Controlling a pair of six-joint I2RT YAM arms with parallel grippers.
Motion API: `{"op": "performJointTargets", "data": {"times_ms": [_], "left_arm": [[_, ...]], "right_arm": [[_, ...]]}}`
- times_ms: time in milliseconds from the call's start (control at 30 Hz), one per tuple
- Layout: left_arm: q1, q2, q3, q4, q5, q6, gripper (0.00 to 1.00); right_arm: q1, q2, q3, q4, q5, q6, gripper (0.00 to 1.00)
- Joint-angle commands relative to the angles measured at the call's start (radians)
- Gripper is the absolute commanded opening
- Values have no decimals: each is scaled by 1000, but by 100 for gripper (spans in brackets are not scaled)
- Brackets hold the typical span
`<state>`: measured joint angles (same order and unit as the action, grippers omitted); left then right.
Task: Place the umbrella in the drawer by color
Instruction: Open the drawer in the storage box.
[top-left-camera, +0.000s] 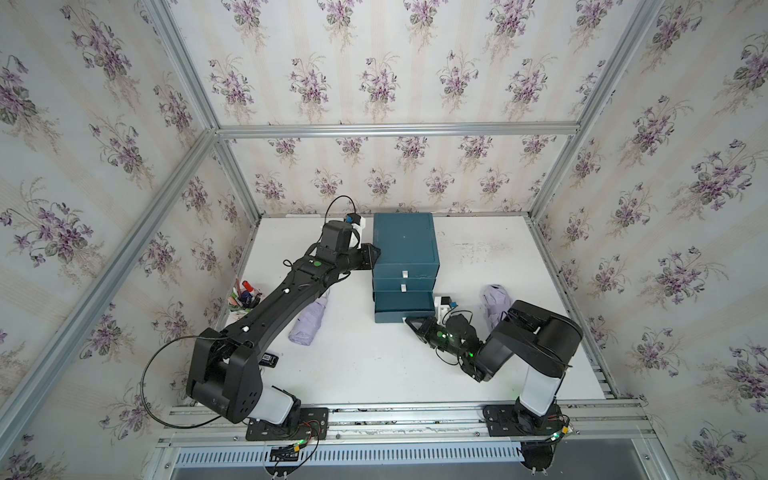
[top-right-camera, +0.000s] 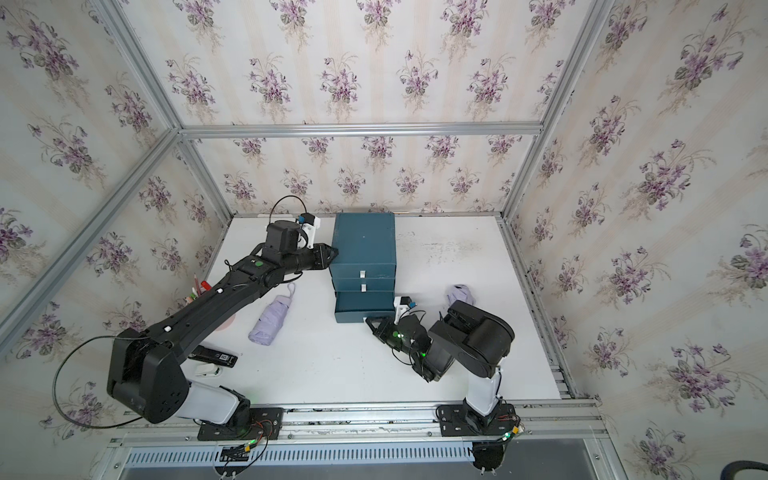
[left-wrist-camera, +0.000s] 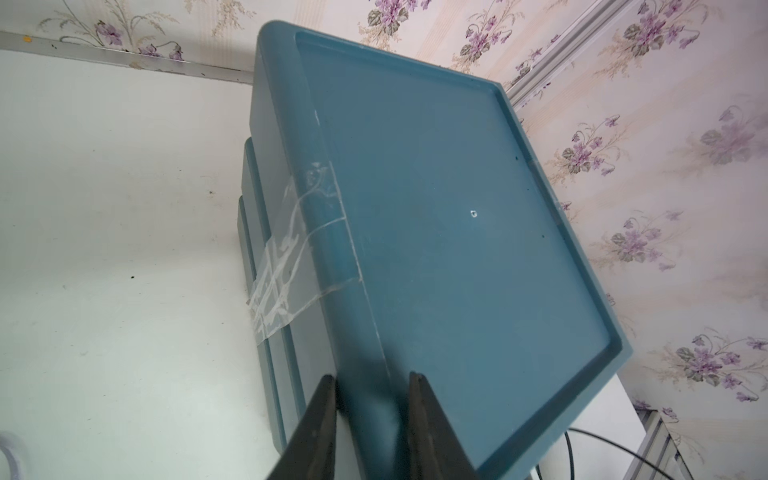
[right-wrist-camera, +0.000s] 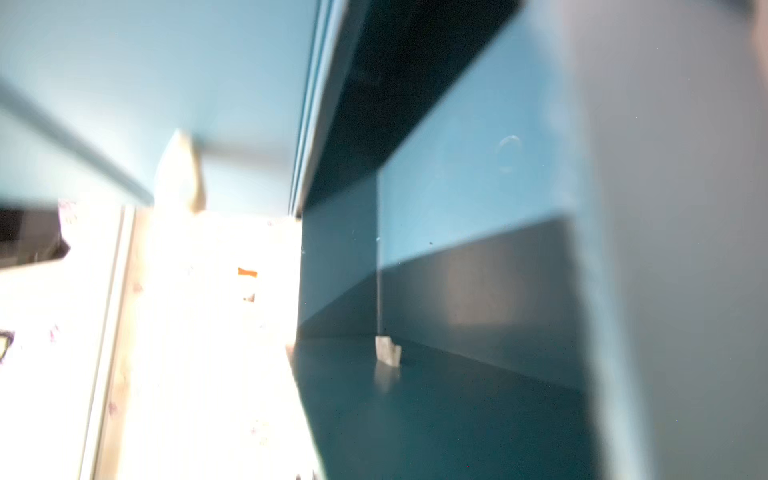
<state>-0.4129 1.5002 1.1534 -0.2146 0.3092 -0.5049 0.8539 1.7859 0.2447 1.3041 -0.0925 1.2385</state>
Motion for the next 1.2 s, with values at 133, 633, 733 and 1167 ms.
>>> {"op": "performJointTargets", "data": {"times_ms": [133,633,733,1167], "left_arm": [[-1,37,-111,-421,-55,-108,15],[-67,-13,-191,-369,-156,-287,0],[-84,-13,-201,-369,-170,-316,0],[-111,-42,-195,-383,-193,-318,28]], "right_arm": [[130,-197,-72,-265,150,-63,0],[268,-336,59,-652,259,-152,0],[288,-332,82,-696,268,-160,0],[329,-377,86,-814,312,-147,4]]}}
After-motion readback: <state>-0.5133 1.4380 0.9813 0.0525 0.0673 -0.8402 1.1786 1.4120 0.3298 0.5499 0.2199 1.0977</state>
